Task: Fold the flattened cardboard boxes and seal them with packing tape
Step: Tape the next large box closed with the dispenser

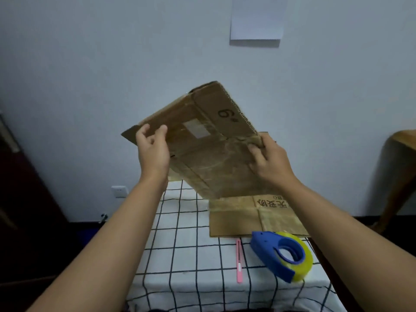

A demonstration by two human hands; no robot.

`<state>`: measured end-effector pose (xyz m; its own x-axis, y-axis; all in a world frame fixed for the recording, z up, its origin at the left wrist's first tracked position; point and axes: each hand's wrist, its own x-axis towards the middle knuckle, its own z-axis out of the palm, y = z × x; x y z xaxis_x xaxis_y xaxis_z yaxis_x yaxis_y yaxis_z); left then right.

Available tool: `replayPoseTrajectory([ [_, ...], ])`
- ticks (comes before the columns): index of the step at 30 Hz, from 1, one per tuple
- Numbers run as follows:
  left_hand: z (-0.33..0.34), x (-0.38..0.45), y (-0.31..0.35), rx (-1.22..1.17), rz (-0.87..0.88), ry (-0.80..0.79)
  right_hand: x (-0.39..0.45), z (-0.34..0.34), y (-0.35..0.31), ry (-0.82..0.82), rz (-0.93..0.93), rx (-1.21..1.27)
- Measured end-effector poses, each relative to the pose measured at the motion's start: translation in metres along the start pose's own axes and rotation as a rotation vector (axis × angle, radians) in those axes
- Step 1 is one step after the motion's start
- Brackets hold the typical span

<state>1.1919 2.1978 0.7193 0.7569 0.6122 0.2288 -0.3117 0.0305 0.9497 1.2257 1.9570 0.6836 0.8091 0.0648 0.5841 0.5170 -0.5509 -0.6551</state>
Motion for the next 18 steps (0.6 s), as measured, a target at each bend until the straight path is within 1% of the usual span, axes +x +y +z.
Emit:
replayPoseTrajectory([
  [2,-0.024,0.004,-0.012,0.083,-0.026,0.094,-0.004,0.014,-0.006,-0.007,0.054,0.102],
  [4,-0.045,0.006,-0.022,0.178,-0.06,0.121,-0.008,0.03,-0.011,-0.021,0.102,0.192],
  [6,-0.062,0.007,-0.032,0.304,-0.113,0.075,-0.016,0.048,-0.015,-0.038,0.178,0.232],
  [8,-0.072,0.002,-0.041,0.414,-0.162,-0.01,-0.027,0.068,-0.013,-0.053,0.263,0.25],
  [11,-0.075,-0.011,-0.052,0.544,-0.1,-0.179,-0.043,0.094,-0.015,-0.05,0.334,0.262],
  [13,-0.069,-0.022,-0.055,0.552,-0.031,-0.289,-0.049,0.107,-0.023,-0.002,0.314,0.294],
  [16,-0.051,-0.036,-0.055,0.509,0.015,-0.419,-0.058,0.122,-0.046,0.065,0.185,0.336],
  [18,-0.041,-0.041,-0.055,0.442,0.039,-0.454,-0.063,0.131,-0.055,0.065,0.104,0.342],
])
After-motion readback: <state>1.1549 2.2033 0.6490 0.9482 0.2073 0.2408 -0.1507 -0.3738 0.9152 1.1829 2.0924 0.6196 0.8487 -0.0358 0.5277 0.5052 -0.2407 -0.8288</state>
